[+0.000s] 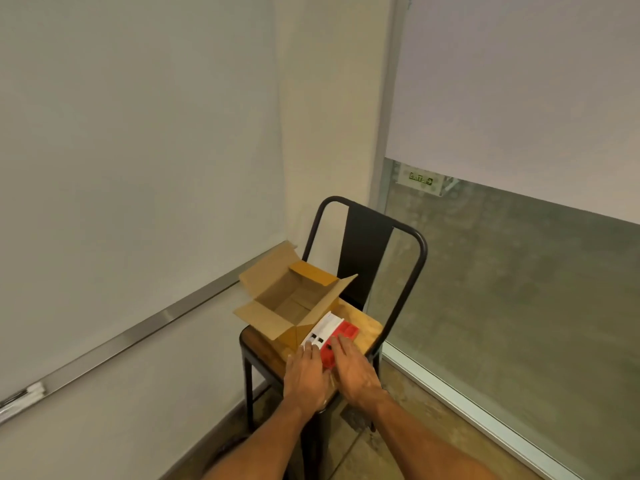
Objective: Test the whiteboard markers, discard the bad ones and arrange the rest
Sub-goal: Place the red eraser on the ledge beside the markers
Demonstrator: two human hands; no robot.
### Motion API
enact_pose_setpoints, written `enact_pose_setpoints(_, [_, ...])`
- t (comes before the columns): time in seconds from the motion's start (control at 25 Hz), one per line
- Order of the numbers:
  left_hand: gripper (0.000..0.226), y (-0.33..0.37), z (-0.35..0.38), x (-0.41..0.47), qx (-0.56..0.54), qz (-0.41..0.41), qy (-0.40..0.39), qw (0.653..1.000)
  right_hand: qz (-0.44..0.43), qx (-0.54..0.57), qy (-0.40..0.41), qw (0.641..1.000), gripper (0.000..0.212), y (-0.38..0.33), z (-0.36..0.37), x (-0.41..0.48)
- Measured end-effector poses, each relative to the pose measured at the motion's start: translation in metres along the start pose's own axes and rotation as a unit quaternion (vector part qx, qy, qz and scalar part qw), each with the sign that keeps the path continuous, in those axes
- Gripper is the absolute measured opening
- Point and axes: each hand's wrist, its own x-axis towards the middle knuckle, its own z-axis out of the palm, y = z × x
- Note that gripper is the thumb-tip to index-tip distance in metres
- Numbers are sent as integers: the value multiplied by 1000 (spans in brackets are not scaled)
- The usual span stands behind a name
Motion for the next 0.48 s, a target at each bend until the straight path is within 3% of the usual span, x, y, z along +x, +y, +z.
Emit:
enact_pose_setpoints(0.16, [63, 6, 10, 24, -14, 18, 4, 1000, 55, 100, -29, 993, 53, 11, -9, 15])
enact_pose_setpoints(0.36, [68, 5, 18, 51, -5, 34, -13, 999, 12, 68, -30, 997, 51, 29, -8, 44])
enact_pose_setpoints(0.48, [64, 4, 23, 60, 4, 34, -18, 999, 22, 107, -44, 993, 47, 39, -10, 53])
